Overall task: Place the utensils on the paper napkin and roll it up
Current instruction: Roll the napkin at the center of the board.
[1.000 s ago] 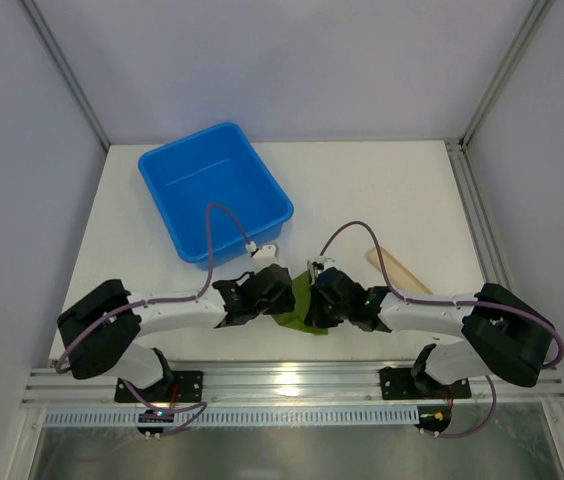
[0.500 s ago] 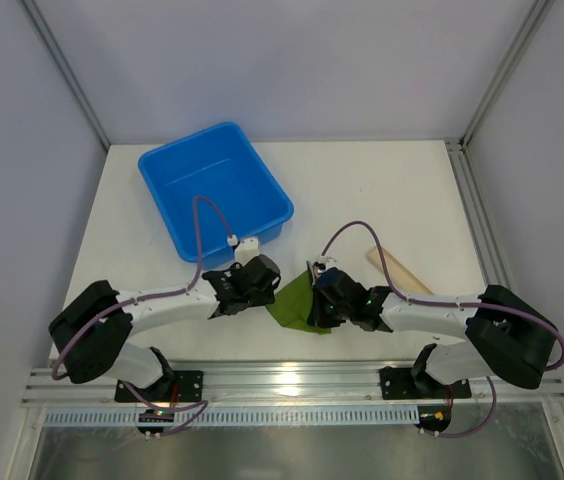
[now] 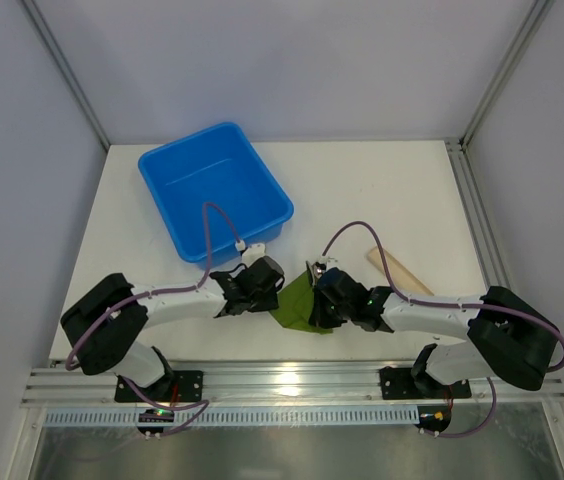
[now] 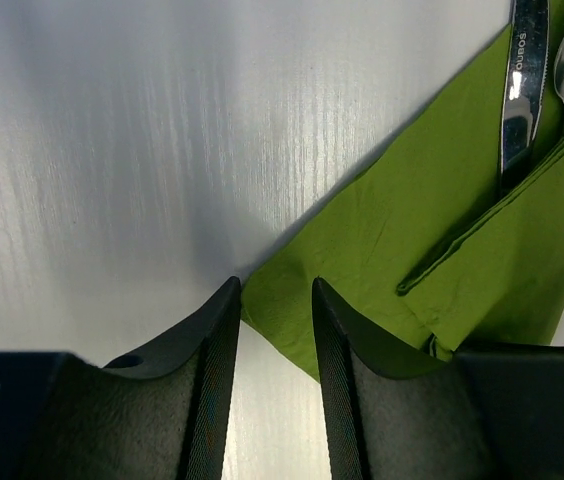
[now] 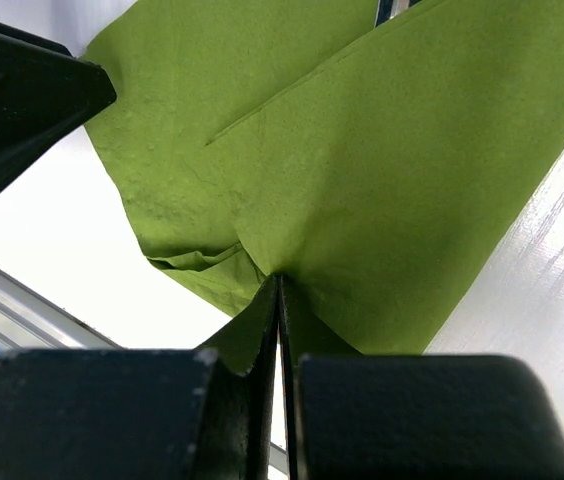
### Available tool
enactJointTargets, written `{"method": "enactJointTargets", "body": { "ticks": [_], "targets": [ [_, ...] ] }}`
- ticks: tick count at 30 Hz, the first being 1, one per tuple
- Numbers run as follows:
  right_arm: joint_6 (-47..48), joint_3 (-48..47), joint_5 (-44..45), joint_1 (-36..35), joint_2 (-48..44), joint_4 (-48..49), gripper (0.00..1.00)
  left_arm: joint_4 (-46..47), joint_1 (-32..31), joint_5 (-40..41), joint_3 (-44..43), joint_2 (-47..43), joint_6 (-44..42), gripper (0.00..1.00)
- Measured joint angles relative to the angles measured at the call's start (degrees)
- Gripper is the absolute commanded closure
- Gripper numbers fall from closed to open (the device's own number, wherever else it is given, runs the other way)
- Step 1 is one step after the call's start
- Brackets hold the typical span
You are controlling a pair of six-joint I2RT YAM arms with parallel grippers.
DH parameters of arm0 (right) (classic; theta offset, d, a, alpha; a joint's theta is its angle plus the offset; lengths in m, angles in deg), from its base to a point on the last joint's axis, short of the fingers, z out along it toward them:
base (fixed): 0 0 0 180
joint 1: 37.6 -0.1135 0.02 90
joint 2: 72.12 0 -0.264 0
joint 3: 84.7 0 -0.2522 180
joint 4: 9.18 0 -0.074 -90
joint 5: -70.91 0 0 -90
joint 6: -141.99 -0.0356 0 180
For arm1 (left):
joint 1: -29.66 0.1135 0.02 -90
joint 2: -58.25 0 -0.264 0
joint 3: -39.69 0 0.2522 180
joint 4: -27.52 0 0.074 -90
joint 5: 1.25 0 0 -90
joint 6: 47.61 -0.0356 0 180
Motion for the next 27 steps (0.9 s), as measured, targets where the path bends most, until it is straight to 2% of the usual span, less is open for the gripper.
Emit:
{"method": "enactJointTargets", "body": {
  "ticks": [19, 27],
  "targets": [
    [0.17, 0.02, 0.0, 0.0, 0.0, 0.02, 0.96, 1.46, 0.0, -1.64, 2.12, -1.6, 2.58, 0.65],
    [0.17, 0.04, 0.02, 0.0, 0.0, 0.04, 0.96, 1.57, 0.0, -2.69, 2.38, -1.38, 2.82, 0.92]
  ]
}}
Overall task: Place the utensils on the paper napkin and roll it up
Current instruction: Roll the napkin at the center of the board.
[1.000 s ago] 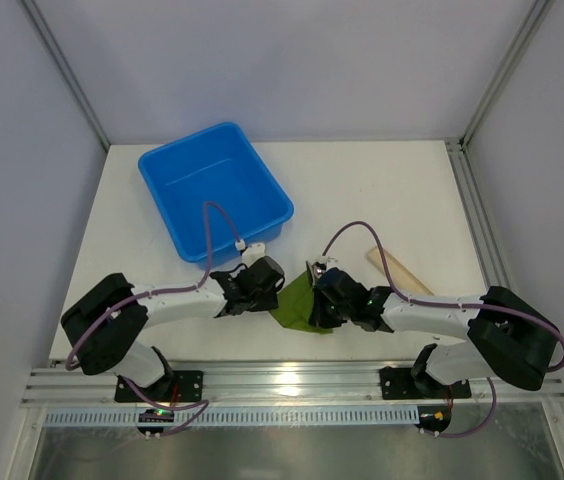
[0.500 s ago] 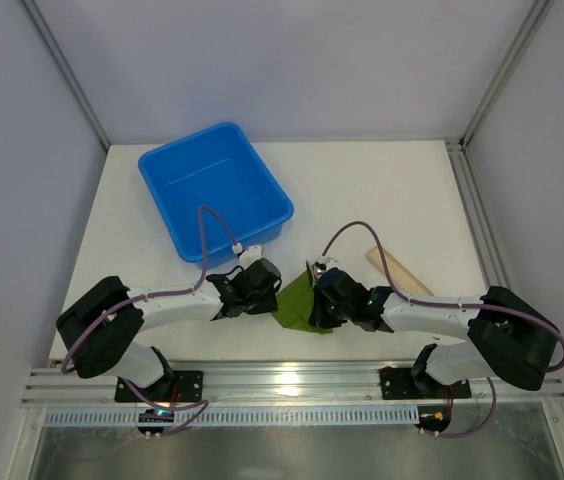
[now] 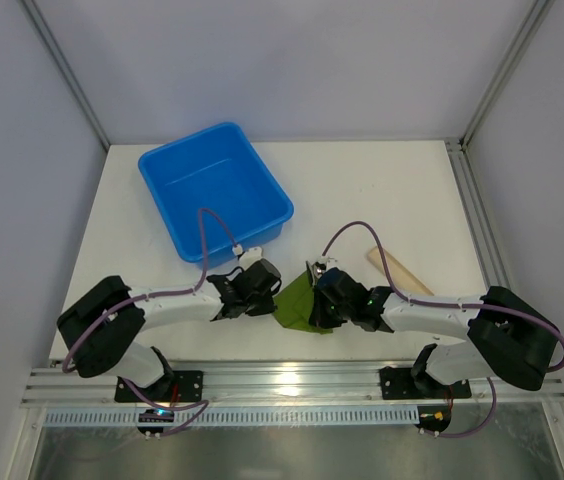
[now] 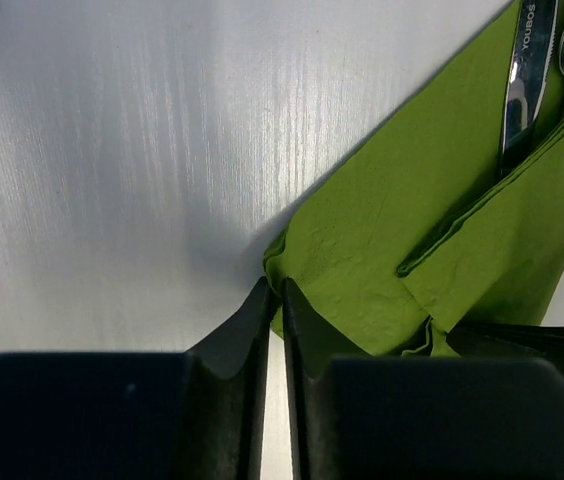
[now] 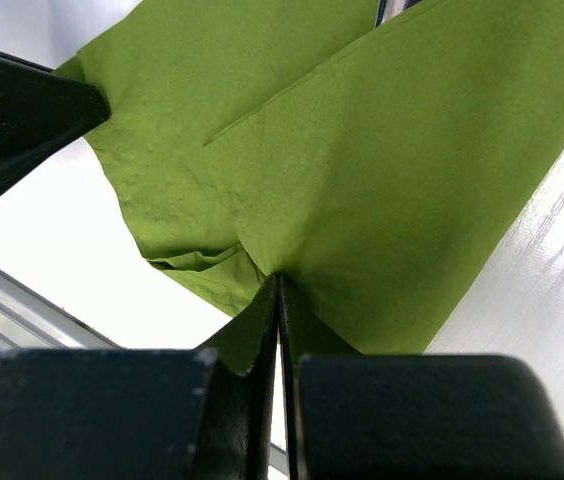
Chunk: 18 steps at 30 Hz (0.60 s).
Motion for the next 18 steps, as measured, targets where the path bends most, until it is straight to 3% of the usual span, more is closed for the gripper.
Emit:
{"method": "enactJointTargets", "body": {
  "ticks": [2, 18],
  "targets": [
    [0.0, 0.0, 0.0, 0.0, 0.0, 0.02, 0.96, 0.0, 0.0, -0.17, 0.0, 0.0, -0.07, 1.0],
    [0.0, 0.37, 0.11, 0.0, -0.42, 0.22, 0.96, 1.55, -0.02, -3.28, -2.71, -5.75, -3.61, 1.0]
  ]
}}
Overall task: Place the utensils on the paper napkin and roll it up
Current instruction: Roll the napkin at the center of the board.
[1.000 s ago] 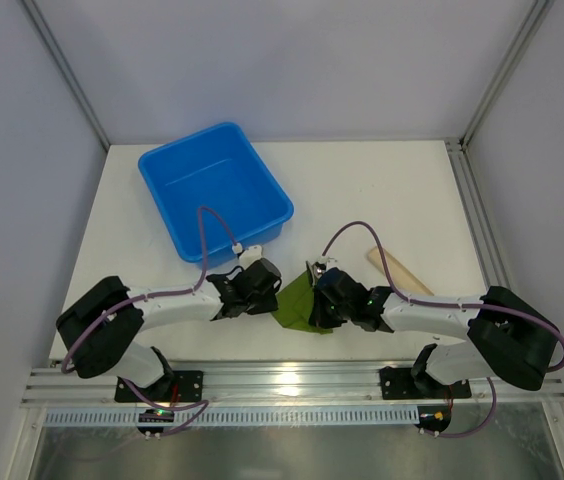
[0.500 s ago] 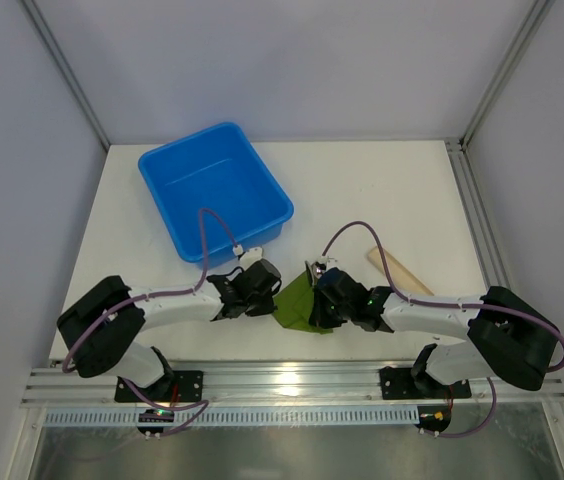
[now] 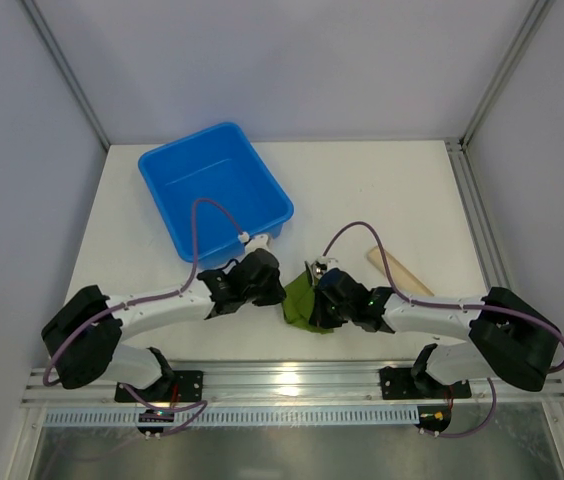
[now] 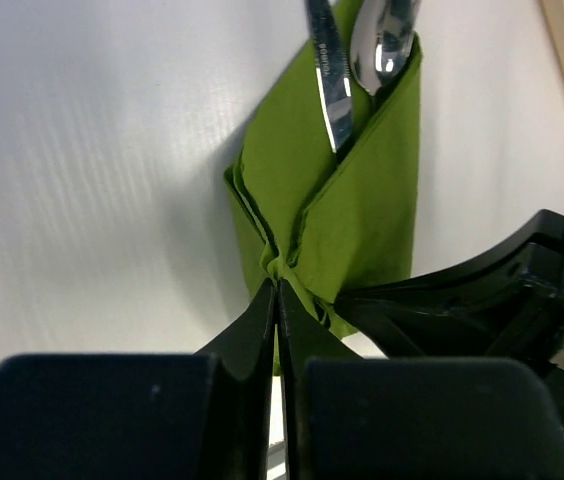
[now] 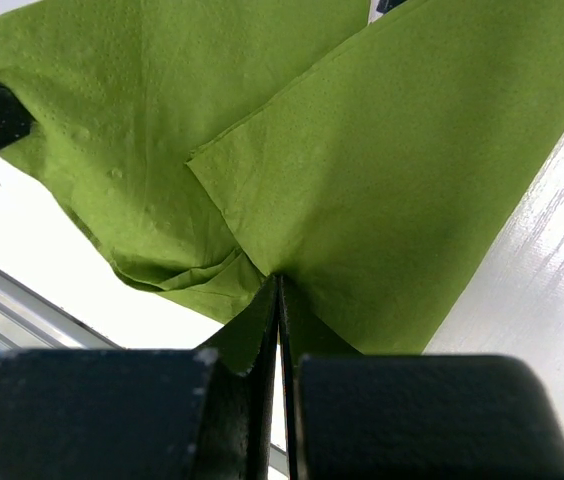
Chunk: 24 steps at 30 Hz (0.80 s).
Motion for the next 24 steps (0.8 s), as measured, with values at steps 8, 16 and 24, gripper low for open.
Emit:
{"method": "enactJointTargets", "body": {
  "ticks": [8, 16, 24],
  "targets": [
    [-0.09, 0.74, 0.35, 0.0, -1.11, -0.02, 0.96, 1.97, -0.57, -2.51, -3.02, 2.49, -0.61, 1.0],
    [-1.38, 3.58, 0.79, 0.0, -5.73, 0.2, 0.96, 2.34, -2.08, -3.3, -5.99, 4.61, -0.66, 1.0],
    [-3.3, 5.09, 0.94, 0.0, -6.71, 0.66, 0.96, 4.28, -4.26, -4.15, -7.63, 5.14, -1.07, 1.0]
  ]
}}
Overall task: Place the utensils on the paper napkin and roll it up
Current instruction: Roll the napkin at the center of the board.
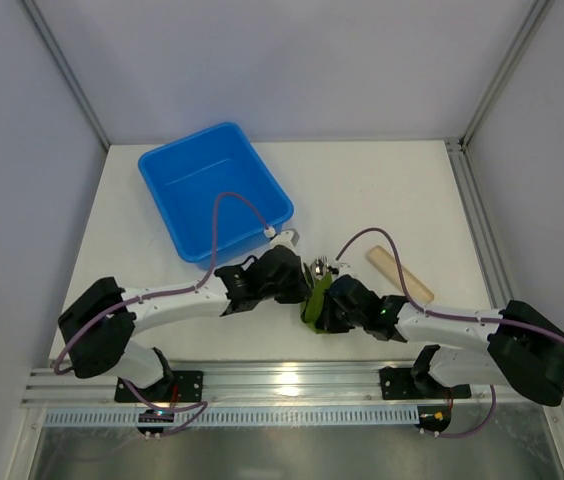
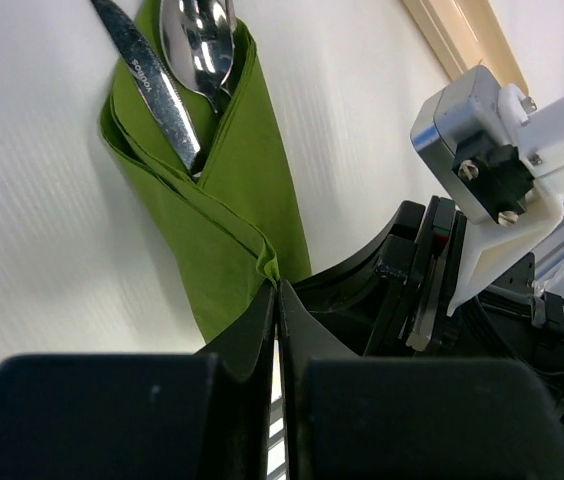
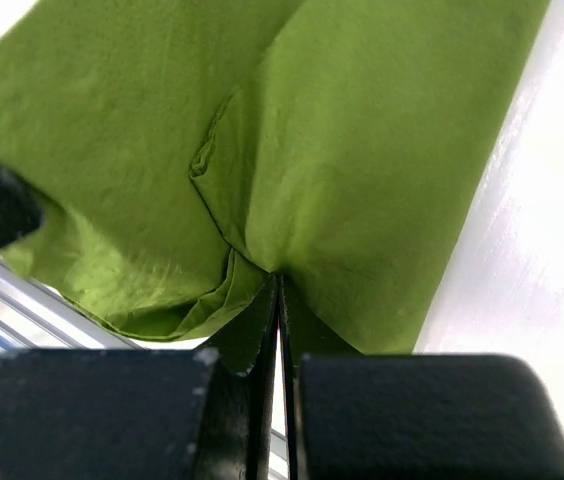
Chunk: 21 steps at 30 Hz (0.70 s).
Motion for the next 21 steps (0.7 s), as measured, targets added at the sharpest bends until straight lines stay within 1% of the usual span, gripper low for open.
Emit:
{"method": "enactJointTargets", "body": {
  "ticks": [13, 21],
  "targets": [
    [-1.53, 1.25, 0.13, 0.0, -0.74, 1.03, 0.96, 0.39, -1.16, -0.48, -0.76, 1.97, -0.22, 1.0],
    [-1.51, 1.77, 0.24, 0.0, -6.4, 0.04, 0.96, 0.35, -1.25, -0.07, -0.87, 1.97, -0.81, 1.0]
  ]
}}
